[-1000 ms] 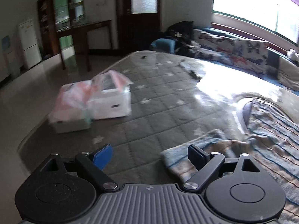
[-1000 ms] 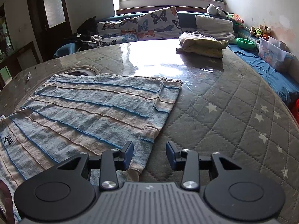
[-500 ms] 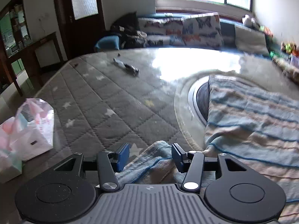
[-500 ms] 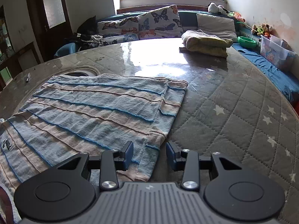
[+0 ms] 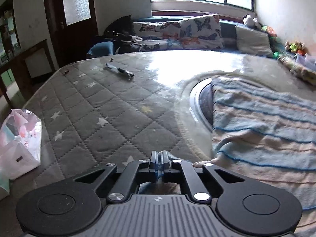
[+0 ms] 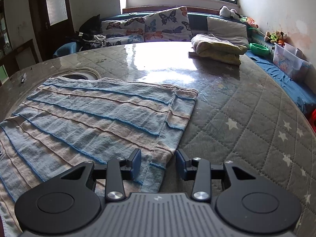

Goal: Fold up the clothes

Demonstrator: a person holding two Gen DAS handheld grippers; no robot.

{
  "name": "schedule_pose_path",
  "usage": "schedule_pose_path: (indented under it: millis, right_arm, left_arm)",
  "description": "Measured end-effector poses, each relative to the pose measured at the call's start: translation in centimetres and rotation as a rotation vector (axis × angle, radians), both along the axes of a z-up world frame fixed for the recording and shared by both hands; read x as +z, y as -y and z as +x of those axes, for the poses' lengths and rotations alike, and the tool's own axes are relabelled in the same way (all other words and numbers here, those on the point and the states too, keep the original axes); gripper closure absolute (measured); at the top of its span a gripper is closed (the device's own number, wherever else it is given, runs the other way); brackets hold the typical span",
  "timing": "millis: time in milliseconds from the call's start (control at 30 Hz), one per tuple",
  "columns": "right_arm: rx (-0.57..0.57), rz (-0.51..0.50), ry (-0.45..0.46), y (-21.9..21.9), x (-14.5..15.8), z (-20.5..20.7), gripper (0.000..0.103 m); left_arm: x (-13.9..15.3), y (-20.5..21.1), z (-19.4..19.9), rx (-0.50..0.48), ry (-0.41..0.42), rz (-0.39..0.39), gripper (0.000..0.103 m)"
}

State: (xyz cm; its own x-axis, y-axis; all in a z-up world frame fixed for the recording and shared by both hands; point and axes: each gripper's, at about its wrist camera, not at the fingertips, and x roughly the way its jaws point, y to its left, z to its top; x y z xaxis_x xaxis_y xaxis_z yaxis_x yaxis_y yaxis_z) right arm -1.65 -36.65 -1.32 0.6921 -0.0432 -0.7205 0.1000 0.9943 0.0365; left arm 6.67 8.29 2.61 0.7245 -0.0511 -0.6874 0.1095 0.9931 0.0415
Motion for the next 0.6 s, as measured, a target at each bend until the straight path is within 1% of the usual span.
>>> schedule_pose_path:
  millis: [33,67,100,133,200,267,300,367,400,467,600]
  right_arm:
    - [0.000,-0.004,0.001,0.0,0.0,0.1,0.063]
    - [0.000,-0.004,0.002,0.0,-0.1,0.2,0.063]
    - [0.000,-0.005,0.003,-0.1,-0.1,0.3,0.064]
    - [0.001,-0.008,0.002,0.0,-0.1,0.5,0.065]
    - [0.001,-0.011,0.003,0.0,-0.1,0.7,0.068]
    - [0.001,-0.011,0.005,0.2,-0.1,1.1,0.072]
    - [0.001,-0.009,0.006,0.2,-0.1,1.2,0.074]
    - [-0.001,-0.008,0.007,0.3,-0.1,1.5,0.078]
    - [-0.002,-0.011,0.007,0.3,-0.1,1.7,0.082]
    - [0.000,-0.022,0.006,0.3,-0.1,2.2,0.087]
    - [0.010,-0.035,0.005,0.0,-0.1,3.3,0.091]
  left_arm:
    - [0.2,0.1,0.0,0.001,0.006,0.002,0.084]
    - [0.3,0.2,0.0,0.001,0.011,0.009,0.077]
    - [0.3,0.4,0.1,-0.004,0.014,0.015,0.064]
    - [0.3,0.5,0.2,-0.013,0.013,0.020,0.063]
    - [0.1,0.8,0.3,-0.031,-0.002,0.028,0.064]
    - [-0.4,1.1,0.5,-0.051,-0.017,0.028,0.072]
    - [-0.5,1.1,0.5,-0.059,-0.015,0.024,0.082]
    - [-0.5,1.3,0.5,-0.062,-0.013,0.022,0.088]
    - [-0.5,1.2,0.5,-0.058,-0.010,0.021,0.092]
    - [-0.6,1.1,0.4,-0.044,-0.002,0.022,0.093]
    - [-0.7,0.9,0.3,-0.010,0.014,0.028,0.094]
